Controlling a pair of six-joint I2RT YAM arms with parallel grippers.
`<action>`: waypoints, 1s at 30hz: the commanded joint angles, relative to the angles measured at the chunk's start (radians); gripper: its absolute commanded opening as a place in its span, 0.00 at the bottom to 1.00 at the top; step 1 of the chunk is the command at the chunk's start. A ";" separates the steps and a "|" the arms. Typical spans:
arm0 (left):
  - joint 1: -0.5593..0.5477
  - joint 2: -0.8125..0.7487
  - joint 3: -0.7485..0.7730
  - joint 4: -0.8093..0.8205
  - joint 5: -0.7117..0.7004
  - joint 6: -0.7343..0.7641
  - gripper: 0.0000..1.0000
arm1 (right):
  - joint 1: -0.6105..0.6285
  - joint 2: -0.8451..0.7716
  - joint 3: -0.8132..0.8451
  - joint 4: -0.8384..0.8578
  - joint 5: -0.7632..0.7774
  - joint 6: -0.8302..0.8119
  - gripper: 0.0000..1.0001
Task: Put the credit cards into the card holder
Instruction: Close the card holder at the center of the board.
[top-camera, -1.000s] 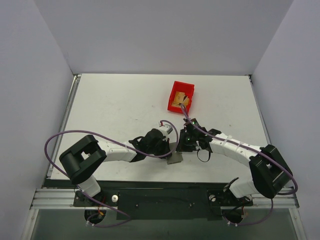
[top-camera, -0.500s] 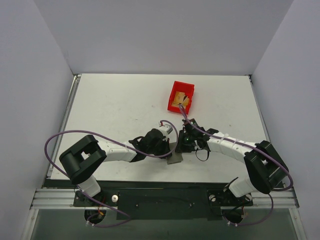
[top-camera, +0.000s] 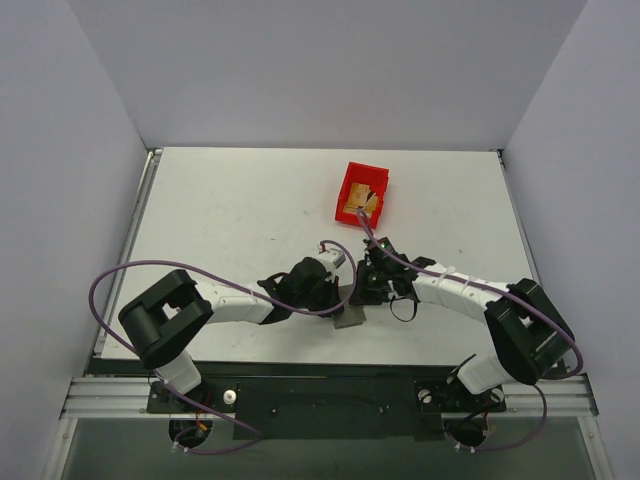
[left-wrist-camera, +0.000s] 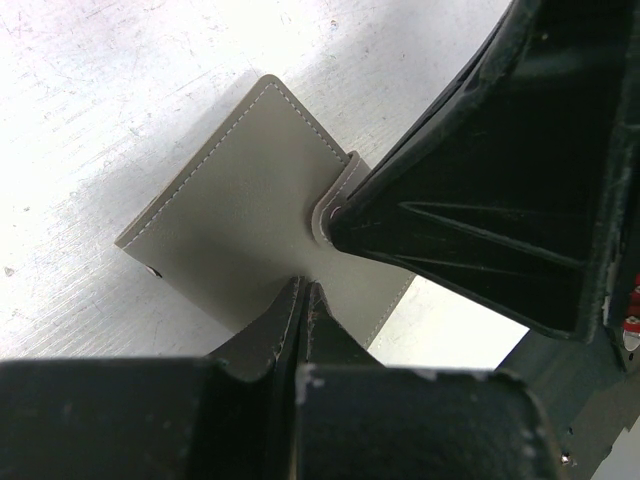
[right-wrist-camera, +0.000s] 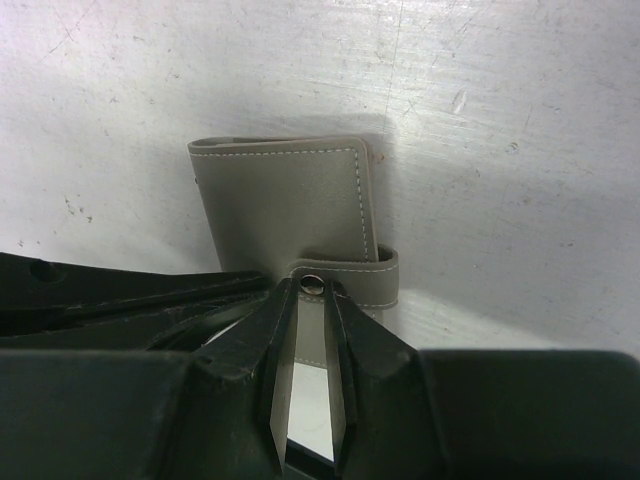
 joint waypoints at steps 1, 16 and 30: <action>0.007 0.013 0.012 -0.020 0.002 0.006 0.00 | -0.007 0.021 0.007 0.007 -0.015 0.000 0.14; 0.007 0.012 0.009 -0.017 0.003 0.006 0.00 | -0.005 0.064 0.036 -0.023 -0.032 -0.007 0.13; 0.007 0.013 0.012 -0.018 0.007 0.004 0.00 | 0.015 0.185 0.146 -0.227 0.051 -0.052 0.08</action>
